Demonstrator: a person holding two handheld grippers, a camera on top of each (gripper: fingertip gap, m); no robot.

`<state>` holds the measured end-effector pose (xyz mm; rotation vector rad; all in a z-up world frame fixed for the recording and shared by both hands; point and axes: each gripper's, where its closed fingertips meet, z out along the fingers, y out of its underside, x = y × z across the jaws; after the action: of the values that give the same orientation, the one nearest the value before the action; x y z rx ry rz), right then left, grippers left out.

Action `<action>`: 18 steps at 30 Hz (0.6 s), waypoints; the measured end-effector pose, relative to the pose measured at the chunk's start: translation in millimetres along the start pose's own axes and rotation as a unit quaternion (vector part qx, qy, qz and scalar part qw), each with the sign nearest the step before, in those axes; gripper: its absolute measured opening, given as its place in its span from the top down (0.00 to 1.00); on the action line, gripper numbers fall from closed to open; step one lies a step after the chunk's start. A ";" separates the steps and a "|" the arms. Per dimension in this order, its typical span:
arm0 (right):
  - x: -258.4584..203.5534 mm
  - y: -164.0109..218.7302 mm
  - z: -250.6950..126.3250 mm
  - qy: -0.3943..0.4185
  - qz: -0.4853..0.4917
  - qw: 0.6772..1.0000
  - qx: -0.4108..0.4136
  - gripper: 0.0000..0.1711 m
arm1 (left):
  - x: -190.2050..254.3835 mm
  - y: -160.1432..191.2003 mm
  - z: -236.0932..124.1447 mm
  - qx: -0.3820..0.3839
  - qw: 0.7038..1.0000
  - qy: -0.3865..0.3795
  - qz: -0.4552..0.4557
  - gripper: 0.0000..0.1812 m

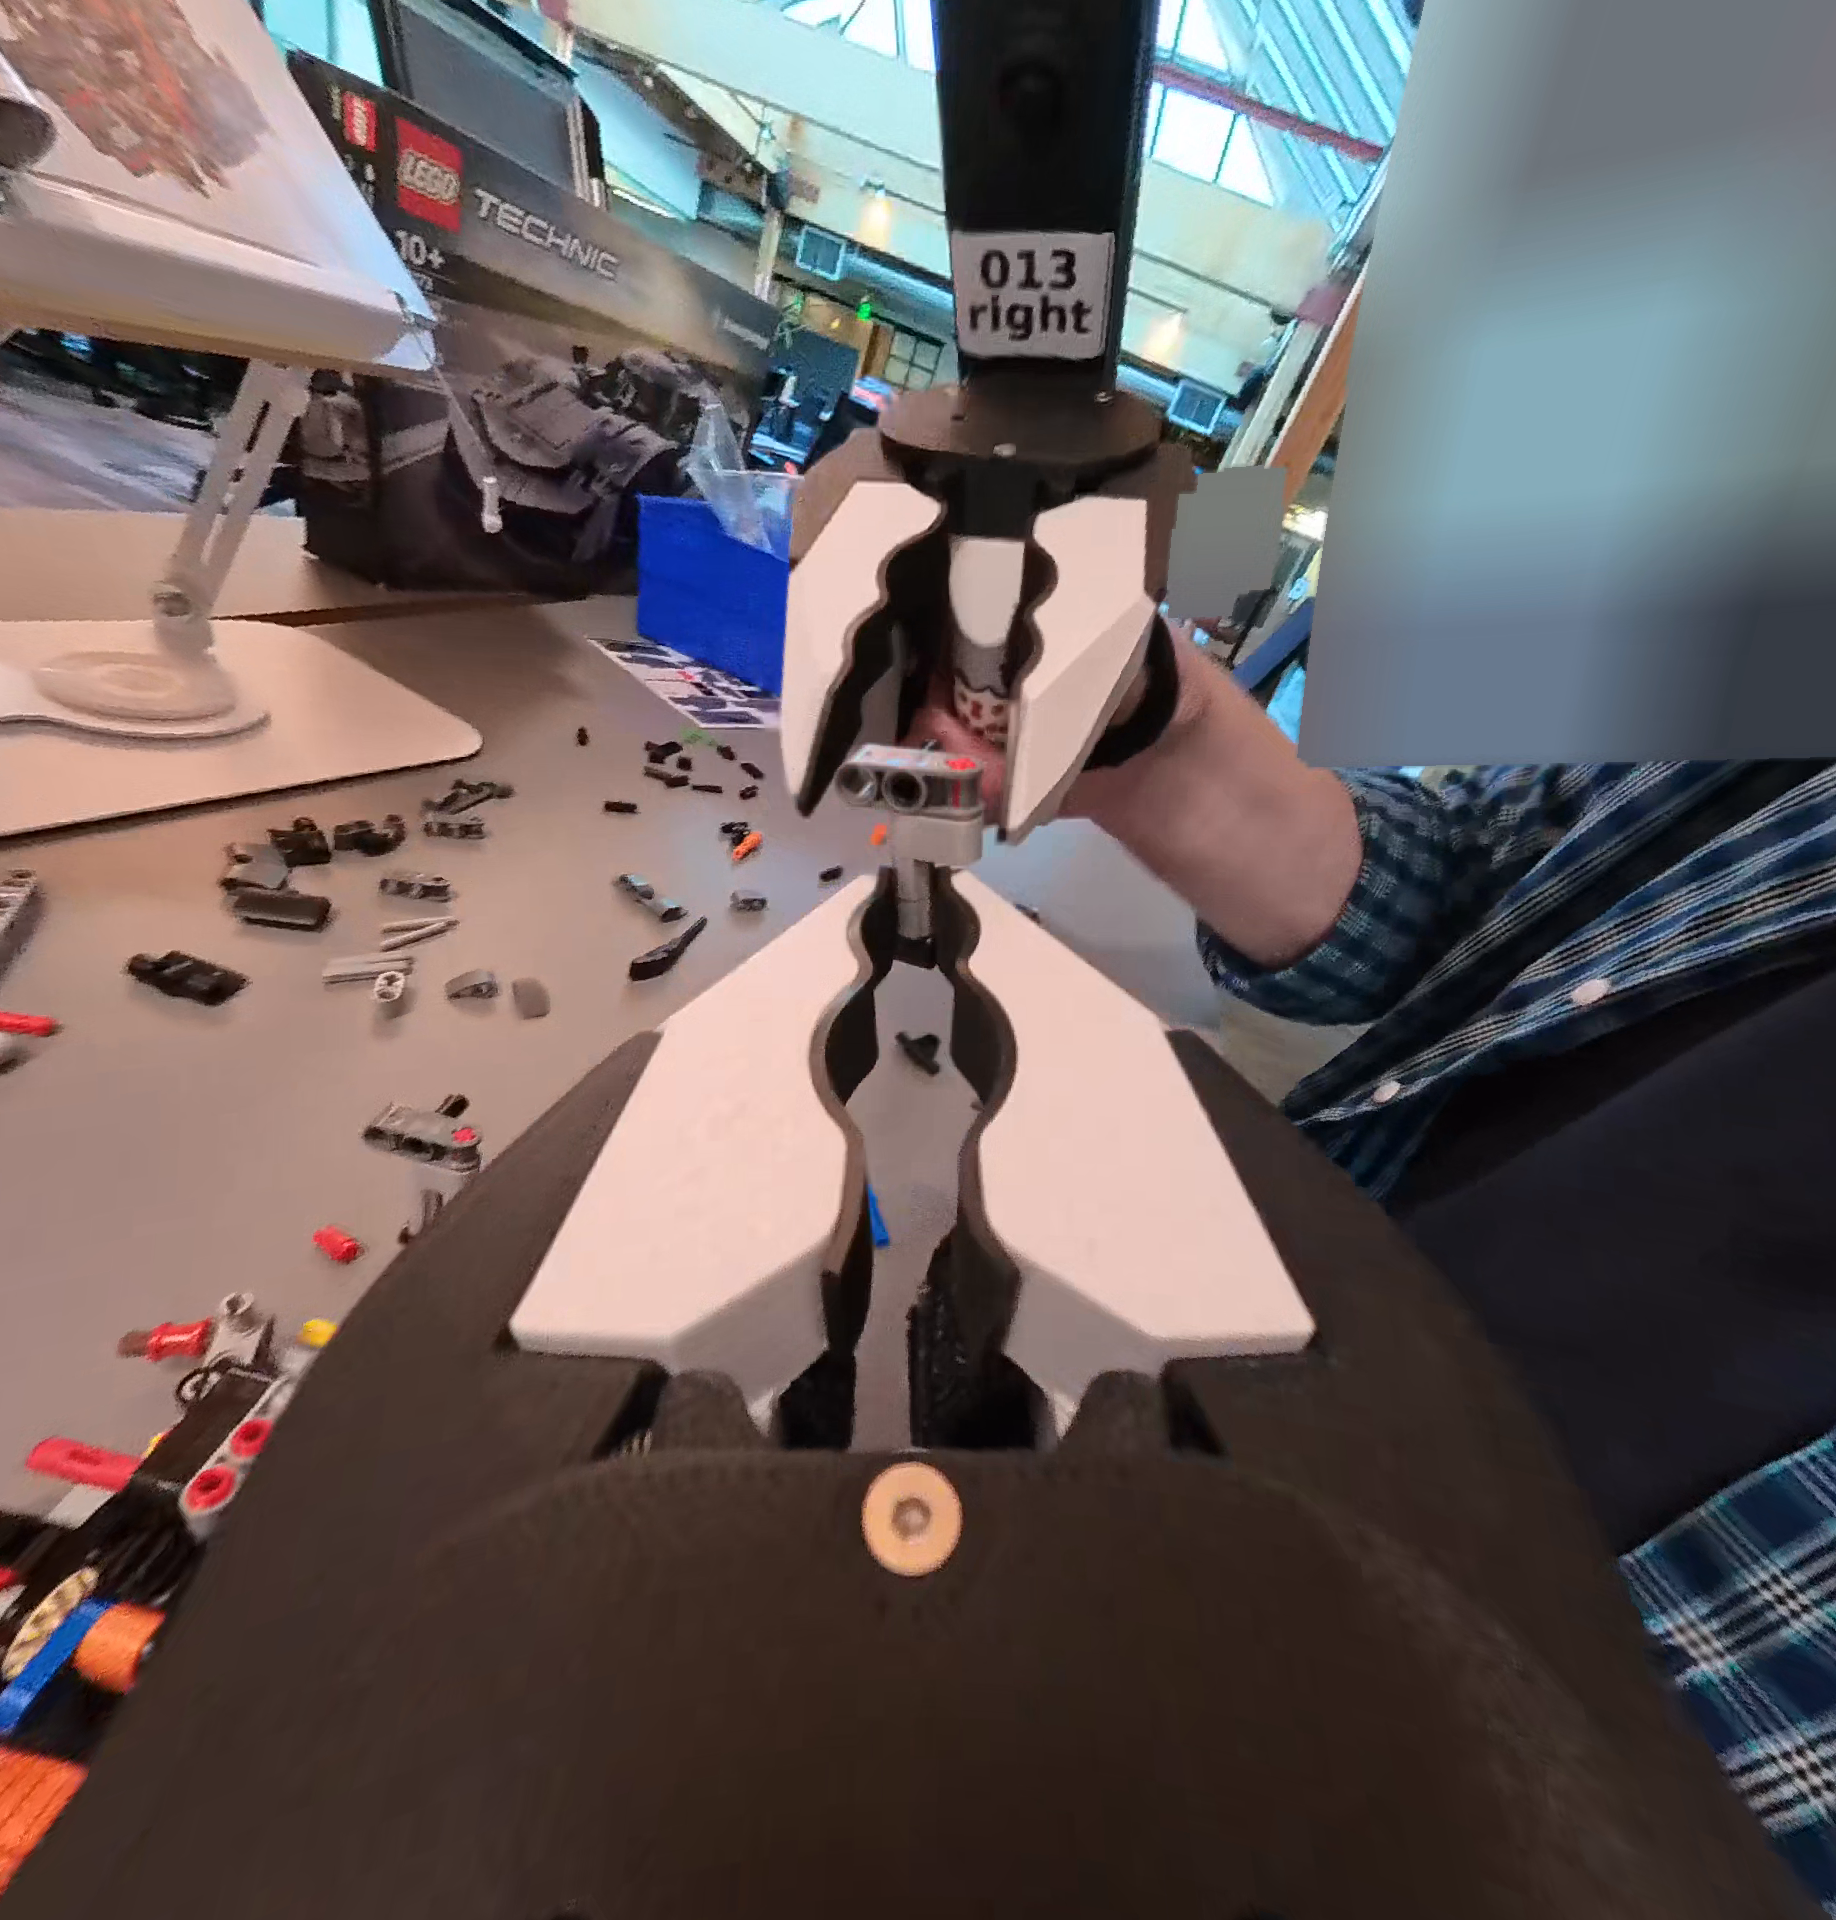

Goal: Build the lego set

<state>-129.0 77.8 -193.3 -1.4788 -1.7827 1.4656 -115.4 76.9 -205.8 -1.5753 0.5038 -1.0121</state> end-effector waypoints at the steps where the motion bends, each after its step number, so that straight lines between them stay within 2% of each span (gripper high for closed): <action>1: -3.4 -4.6 -0.1 -0.010 0.010 1.000 0.018 0.83 | 1.8 -0.8 0.7 0.004 1.000 0.008 -0.004 0.97; 7: -4.0 -3.4 7.8 0.003 0.022 0.999 0.027 0.82 | 5.2 4.7 6.8 -0.010 1.000 -0.002 0.023 0.97; 9: -8.5 -4.9 7.8 -0.003 0.021 0.999 0.038 0.87 | 5.1 3.9 7.9 -0.009 0.999 -0.013 0.033 0.97; 13: -7.4 -3.0 6.0 0.024 -0.001 0.999 0.037 0.87 | 4.3 5.2 9.8 -0.013 0.999 -0.021 0.035 0.97; 18: 0.2 -1.5 0.3 0.126 -0.099 0.987 0.003 0.87 | 0.2 -3.5 -2.8 -0.033 0.998 -0.048 0.020 0.86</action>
<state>-130.0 78.0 -192.2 -1.3701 -1.7121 1.1314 -118.3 76.0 -202.4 -1.6576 0.5040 -0.8931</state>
